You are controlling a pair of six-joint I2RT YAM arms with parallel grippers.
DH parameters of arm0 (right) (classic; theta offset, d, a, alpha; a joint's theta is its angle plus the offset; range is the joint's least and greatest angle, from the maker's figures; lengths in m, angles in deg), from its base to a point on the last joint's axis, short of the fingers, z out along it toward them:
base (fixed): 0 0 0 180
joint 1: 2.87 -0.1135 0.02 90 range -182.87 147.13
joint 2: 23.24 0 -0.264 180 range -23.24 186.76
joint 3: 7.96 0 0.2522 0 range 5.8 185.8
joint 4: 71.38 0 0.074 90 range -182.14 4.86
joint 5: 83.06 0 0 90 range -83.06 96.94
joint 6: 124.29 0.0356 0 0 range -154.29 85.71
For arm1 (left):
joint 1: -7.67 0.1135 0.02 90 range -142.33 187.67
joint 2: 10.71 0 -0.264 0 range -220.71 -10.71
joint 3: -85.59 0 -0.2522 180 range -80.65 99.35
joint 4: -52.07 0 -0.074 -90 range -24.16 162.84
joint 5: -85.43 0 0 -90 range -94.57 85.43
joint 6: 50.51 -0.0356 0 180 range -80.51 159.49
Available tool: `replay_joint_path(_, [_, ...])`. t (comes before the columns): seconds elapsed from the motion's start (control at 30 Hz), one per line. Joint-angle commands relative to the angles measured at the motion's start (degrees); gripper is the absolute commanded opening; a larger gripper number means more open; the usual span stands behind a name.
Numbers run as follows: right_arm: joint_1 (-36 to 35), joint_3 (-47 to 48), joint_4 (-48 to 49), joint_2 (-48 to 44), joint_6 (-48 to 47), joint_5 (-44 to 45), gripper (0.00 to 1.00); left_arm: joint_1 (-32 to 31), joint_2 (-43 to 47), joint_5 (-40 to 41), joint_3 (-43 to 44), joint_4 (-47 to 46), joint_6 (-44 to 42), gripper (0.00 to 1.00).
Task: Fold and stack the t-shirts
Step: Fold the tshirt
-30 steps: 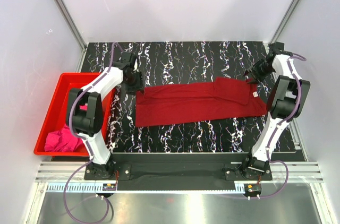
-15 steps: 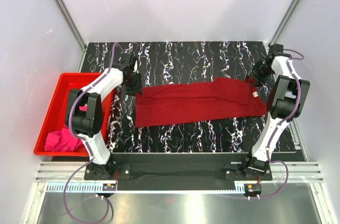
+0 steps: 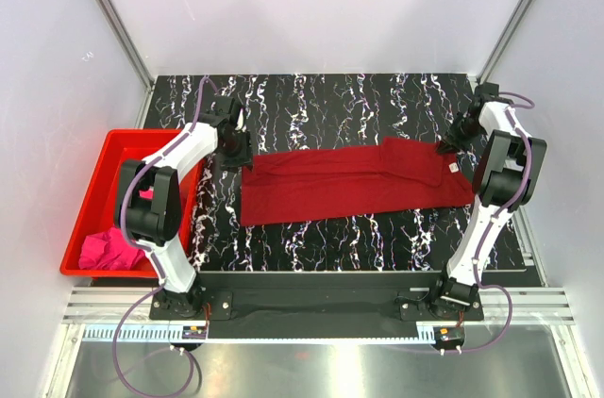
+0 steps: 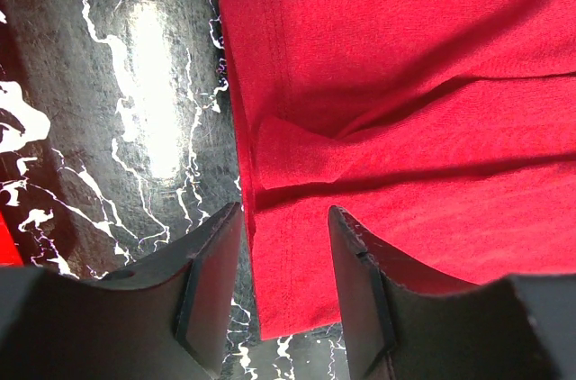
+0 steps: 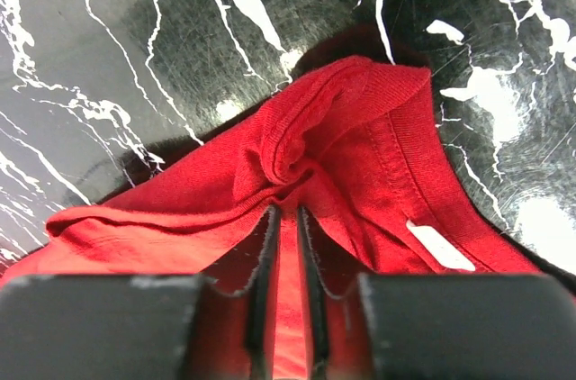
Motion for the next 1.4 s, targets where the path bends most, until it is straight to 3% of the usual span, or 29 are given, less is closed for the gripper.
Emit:
replay_joint_path(0.0, [-0.3, 2.26, 0.71, -1.72, -0.21, 0.95, 0.16, 0.03, 2.29, 0.02, 1.2, -0.88, -0.52, 0.49])
replay_joint_path(0.17, [-0.3, 3.14, 0.27, -1.91, -0.48, 1.3, 0.0, 0.03, 1.49, -0.86, 1.55, -1.06, -0.35, 0.49])
replay_joint_path(0.47, [-0.21, 3.32, -2.28, -5.94, 2.5, 2.97, 0.0, -0.41, -0.35, -3.68, 3.22, -2.81, -2.45, 0.61])
replay_joint_path(0.7, [-0.21, -0.81, -1.22, -12.18, 6.03, 0.16, 0.0, -3.39, -2.72, -2.54, 4.63, -3.7, -4.48, 0.58])
replay_joint_path(1.1, [-0.21, 0.59, -2.45, -14.91, 5.59, 0.43, 0.0, -4.98, -7.21, 5.38, 9.55, -2.56, -8.16, 0.62])
replay_joint_path(1.23, [-0.21, 0.77, -2.36, -15.18, 5.85, 0.51, 0.0, -4.98, -8.35, 4.59, 9.99, -2.47, -8.78, 0.59])
replay_joint_path(1.37, [-0.21, 1.65, -2.63, -15.09, 6.03, 0.34, 0.0, -4.98, -8.35, 3.62, 9.03, -2.55, -8.08, 0.5])
